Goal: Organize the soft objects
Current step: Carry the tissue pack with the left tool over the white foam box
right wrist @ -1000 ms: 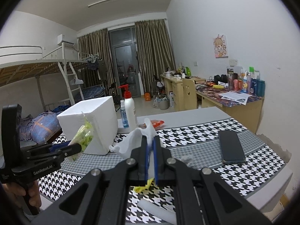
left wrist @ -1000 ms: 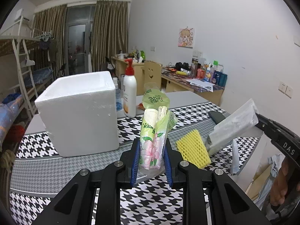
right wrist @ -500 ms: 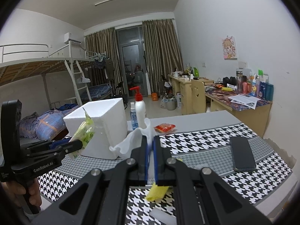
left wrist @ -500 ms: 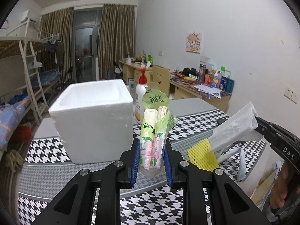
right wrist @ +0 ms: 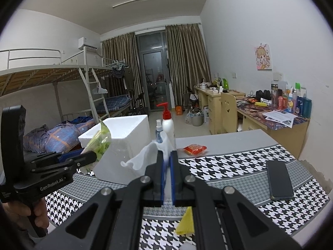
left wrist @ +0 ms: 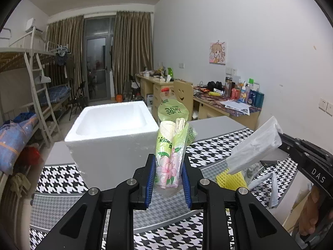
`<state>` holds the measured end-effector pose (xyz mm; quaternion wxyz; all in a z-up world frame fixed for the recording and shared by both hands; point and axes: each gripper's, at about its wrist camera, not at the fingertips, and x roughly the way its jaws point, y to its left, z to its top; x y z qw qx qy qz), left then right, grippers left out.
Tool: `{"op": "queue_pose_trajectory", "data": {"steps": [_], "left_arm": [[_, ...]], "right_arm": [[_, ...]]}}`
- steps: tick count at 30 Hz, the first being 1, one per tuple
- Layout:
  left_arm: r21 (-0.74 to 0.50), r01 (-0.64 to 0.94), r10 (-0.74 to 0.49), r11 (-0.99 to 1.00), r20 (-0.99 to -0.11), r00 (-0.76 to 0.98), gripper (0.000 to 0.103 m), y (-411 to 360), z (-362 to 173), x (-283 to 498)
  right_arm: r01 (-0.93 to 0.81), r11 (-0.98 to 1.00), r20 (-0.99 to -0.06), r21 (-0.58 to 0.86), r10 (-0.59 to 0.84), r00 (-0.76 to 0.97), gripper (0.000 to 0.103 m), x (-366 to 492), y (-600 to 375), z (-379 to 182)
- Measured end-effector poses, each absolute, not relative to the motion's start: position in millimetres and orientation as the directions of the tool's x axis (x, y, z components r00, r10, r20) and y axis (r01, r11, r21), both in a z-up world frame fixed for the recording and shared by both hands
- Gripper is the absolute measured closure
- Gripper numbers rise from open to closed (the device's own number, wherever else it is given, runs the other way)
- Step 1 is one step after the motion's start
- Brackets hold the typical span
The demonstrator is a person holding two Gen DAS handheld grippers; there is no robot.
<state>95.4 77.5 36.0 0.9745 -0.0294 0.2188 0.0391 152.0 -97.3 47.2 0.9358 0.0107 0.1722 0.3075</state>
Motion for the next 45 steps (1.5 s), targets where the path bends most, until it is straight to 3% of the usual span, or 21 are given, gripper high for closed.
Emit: {"op": "queue_pose_trajectory", "data": {"steps": [45], "left_arm": [[0.007, -0.222, 0.208, 0.975, -0.379, 0.902, 0.078, 126.9, 71.0, 133.3]], "right_arm": [[-0.646, 0.761, -0.298, 0.052, 0.630, 0.717, 0.096, 182.5, -27.0, 89.9]]}}
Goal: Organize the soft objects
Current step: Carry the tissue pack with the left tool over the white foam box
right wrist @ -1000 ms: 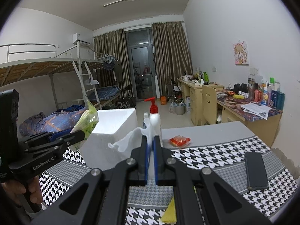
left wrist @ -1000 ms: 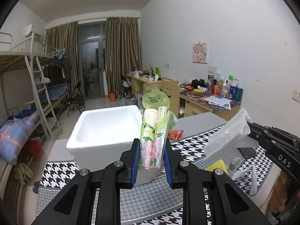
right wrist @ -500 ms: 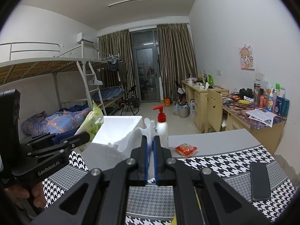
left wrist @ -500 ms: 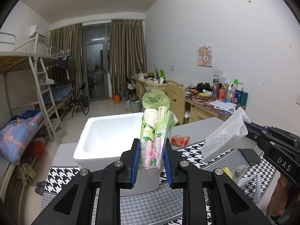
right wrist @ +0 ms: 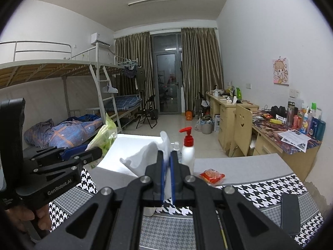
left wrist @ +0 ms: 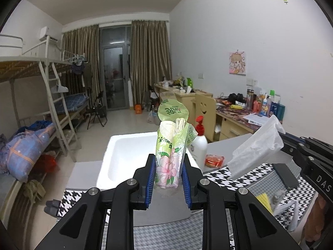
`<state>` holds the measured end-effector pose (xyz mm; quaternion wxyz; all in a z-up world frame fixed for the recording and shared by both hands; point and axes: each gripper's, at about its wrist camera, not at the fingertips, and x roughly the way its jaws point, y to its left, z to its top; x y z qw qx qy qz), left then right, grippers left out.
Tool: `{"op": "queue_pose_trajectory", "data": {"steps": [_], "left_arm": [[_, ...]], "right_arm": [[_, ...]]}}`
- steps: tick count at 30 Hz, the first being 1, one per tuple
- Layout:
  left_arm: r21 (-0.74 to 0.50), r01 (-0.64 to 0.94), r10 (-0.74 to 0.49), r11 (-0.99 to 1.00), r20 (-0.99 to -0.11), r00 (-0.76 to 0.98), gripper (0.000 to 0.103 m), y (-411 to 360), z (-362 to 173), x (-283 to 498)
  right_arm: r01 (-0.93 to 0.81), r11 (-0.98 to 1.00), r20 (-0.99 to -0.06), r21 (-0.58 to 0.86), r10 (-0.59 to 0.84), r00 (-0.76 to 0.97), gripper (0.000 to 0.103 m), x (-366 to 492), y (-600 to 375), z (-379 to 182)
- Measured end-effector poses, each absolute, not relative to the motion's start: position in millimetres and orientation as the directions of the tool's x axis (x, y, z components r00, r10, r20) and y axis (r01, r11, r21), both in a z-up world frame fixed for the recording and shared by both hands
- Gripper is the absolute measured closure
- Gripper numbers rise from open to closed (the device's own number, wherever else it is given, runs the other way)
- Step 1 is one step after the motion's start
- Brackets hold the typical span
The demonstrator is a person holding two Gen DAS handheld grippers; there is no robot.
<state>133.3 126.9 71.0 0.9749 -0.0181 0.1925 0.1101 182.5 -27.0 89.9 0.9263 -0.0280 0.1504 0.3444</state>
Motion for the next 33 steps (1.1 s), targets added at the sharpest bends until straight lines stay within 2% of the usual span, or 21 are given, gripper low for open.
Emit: {"op": "queue_pose_trajectory", "data": {"steps": [14, 33], "left_arm": [[0.026, -0.272, 0.264, 0.962, -0.348, 0.900, 0.078, 141.5, 81.9, 135.0], [0.000, -0.385, 0.360, 0.923, -0.355, 0.863, 0.078, 178.2, 75.1, 123.8]], "right_arm": [[-0.669, 0.743, -0.299, 0.030, 0.645, 0.703, 0.096, 186.0, -1.9, 101.1], [-0.716, 0.697, -0.325, 0.037, 0.686, 0.651, 0.096, 200.4, 37.5, 107.5]]}}
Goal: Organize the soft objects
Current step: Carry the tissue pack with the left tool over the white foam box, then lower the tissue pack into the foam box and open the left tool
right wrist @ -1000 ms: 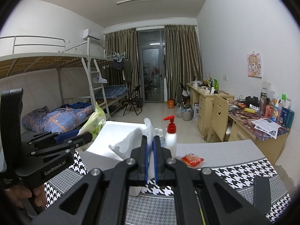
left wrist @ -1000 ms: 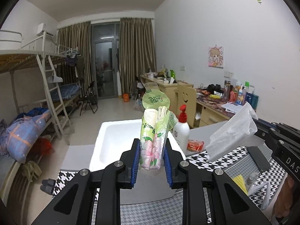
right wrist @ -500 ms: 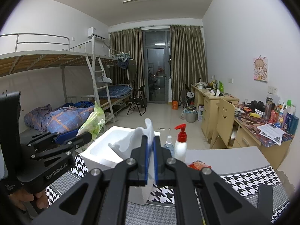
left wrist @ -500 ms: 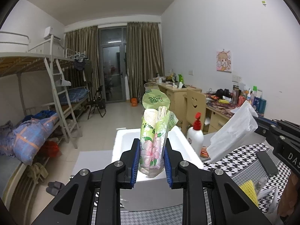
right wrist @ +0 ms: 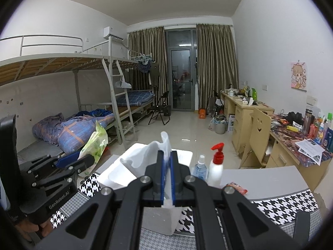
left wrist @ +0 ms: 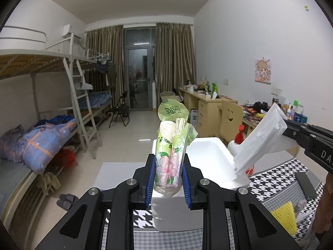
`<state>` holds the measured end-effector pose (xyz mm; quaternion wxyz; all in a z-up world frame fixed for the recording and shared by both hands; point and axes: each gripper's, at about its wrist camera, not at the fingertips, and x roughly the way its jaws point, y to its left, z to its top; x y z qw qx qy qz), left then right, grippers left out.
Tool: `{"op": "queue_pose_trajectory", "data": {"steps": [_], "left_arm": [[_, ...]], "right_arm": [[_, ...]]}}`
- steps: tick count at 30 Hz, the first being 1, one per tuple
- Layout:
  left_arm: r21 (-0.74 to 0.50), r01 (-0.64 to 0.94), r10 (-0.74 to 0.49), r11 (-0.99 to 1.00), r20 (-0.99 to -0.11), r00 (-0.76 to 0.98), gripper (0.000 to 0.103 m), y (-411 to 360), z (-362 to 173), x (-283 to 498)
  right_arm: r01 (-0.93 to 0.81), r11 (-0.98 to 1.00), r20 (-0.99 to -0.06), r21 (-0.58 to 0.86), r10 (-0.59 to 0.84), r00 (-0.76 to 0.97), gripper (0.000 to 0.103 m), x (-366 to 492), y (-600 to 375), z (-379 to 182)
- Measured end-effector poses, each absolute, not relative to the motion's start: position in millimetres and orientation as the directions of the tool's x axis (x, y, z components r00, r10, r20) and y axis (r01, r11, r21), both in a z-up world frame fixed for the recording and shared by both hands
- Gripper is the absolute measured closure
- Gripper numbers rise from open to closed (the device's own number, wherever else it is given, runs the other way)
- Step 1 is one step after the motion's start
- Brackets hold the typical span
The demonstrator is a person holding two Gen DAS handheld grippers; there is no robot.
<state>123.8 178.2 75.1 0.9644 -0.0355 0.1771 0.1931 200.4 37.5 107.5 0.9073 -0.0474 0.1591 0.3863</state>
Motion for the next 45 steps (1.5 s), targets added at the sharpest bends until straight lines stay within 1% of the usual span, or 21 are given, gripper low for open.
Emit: {"op": "queue_pose_trajectory", "data": {"steps": [11, 18, 27, 38, 40, 41, 42, 44, 45], "left_arm": [[0.001, -0.426, 0.399, 0.905, -0.356, 0.845, 0.078, 186.6, 71.6, 114.0], [-0.003, -0.442, 0.412, 0.897, -0.357, 0.838, 0.078, 192.9, 70.6, 110.0], [-0.003, -0.447, 0.414, 0.895, -0.366, 0.833, 0.078, 194.3, 68.7, 112.6], [-0.005, -0.445, 0.411, 0.895, -0.373, 0.832, 0.078, 199.6, 68.6, 111.0], [-0.005, -0.443, 0.410, 0.896, -0.373, 0.833, 0.078, 200.8, 68.9, 110.1], [-0.005, -0.443, 0.410, 0.896, -0.373, 0.833, 0.078, 200.8, 68.5, 109.7], [-0.005, -0.443, 0.409, 0.897, -0.373, 0.833, 0.078, 201.5, 68.7, 109.5], [-0.007, -0.440, 0.406, 0.898, -0.374, 0.834, 0.078, 202.4, 68.9, 109.6], [-0.006, -0.439, 0.404, 0.899, -0.376, 0.834, 0.077, 202.6, 69.1, 110.5]], "right_arm": [[-0.735, 0.675, -0.378, 0.066, 0.699, 0.607, 0.096, 218.1, 63.0, 108.3], [-0.742, 0.668, -0.425, 0.063, 0.690, 0.586, 0.096, 223.9, 78.7, 97.7], [-0.745, 0.666, -0.487, 0.039, 0.663, 0.568, 0.095, 230.7, 98.0, 93.8], [-0.736, 0.675, -0.572, 0.053, 0.625, 0.532, 0.095, 246.8, 114.5, 77.1], [-0.737, 0.672, -0.591, 0.063, 0.621, 0.515, 0.088, 249.2, 116.6, 74.3], [-0.737, 0.672, -0.602, 0.070, 0.618, 0.507, 0.073, 250.3, 117.7, 72.6], [-0.734, 0.675, -0.610, 0.072, 0.612, 0.503, 0.054, 250.8, 118.2, 71.6], [-0.731, 0.678, -0.616, 0.077, 0.609, 0.500, 0.039, 250.8, 116.6, 69.9], [-0.730, 0.679, -0.619, 0.070, 0.604, 0.503, 0.038, 250.4, 117.1, 70.0]]}}
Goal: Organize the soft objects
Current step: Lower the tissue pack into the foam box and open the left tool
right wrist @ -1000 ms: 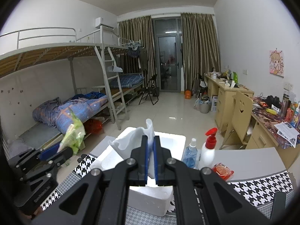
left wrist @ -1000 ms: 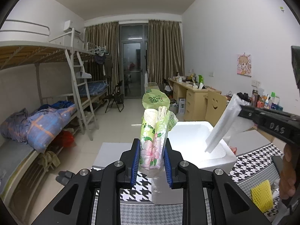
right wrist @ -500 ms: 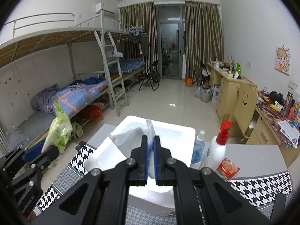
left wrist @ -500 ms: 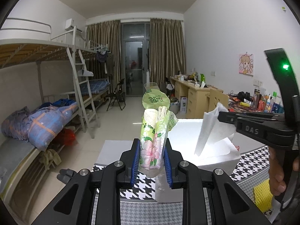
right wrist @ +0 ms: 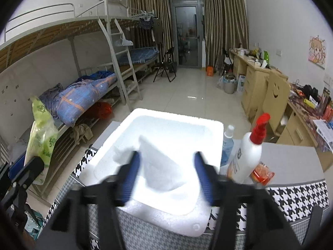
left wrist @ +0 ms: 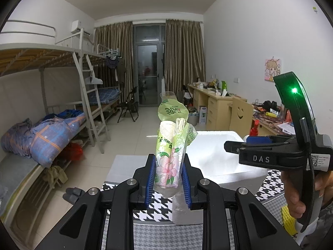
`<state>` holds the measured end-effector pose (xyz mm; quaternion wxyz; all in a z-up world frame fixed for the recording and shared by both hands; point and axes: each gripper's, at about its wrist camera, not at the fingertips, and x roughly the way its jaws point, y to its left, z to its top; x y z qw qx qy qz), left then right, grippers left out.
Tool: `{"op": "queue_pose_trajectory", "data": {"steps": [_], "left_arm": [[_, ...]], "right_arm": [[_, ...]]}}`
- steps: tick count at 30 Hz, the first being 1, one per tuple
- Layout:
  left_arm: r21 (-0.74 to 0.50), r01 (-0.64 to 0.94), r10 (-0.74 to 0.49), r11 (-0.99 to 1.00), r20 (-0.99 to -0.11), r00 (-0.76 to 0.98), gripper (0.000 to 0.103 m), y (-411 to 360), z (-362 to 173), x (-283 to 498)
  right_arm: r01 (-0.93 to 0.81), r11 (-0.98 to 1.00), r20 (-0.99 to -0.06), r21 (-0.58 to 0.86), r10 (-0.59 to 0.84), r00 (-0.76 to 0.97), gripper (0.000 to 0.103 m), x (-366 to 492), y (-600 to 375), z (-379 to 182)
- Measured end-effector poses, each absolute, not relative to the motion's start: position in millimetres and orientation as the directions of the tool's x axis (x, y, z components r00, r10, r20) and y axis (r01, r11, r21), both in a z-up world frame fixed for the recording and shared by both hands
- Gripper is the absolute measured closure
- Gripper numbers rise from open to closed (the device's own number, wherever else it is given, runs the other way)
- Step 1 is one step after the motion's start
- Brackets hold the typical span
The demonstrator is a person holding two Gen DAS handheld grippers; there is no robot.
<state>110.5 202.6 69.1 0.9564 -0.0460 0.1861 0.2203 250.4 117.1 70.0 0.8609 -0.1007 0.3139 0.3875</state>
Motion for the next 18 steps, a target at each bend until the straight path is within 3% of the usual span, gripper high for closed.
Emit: {"op": "queue_pose_trajectory", "data": {"steps": [9, 14, 18], "left_arm": [[0.012, -0.413, 0.386, 0.910, -0.383, 0.839, 0.078, 199.1, 72.5, 123.5], [0.013, -0.389, 0.363, 0.921, -0.387, 0.847, 0.078, 195.7, 73.2, 132.6], [0.007, -0.366, 0.339, 0.931, -0.396, 0.854, 0.077, 194.2, 72.9, 139.5]], "right_arm": [[-0.730, 0.679, -0.592, 0.073, 0.619, 0.517, 0.028, 240.4, 96.7, 81.9], [-0.699, 0.712, -0.552, 0.063, 0.609, 0.570, 0.008, 232.0, 80.4, 90.6], [-0.698, 0.713, -0.548, 0.073, 0.613, 0.569, 0.006, 224.9, 70.1, 92.4]]}}
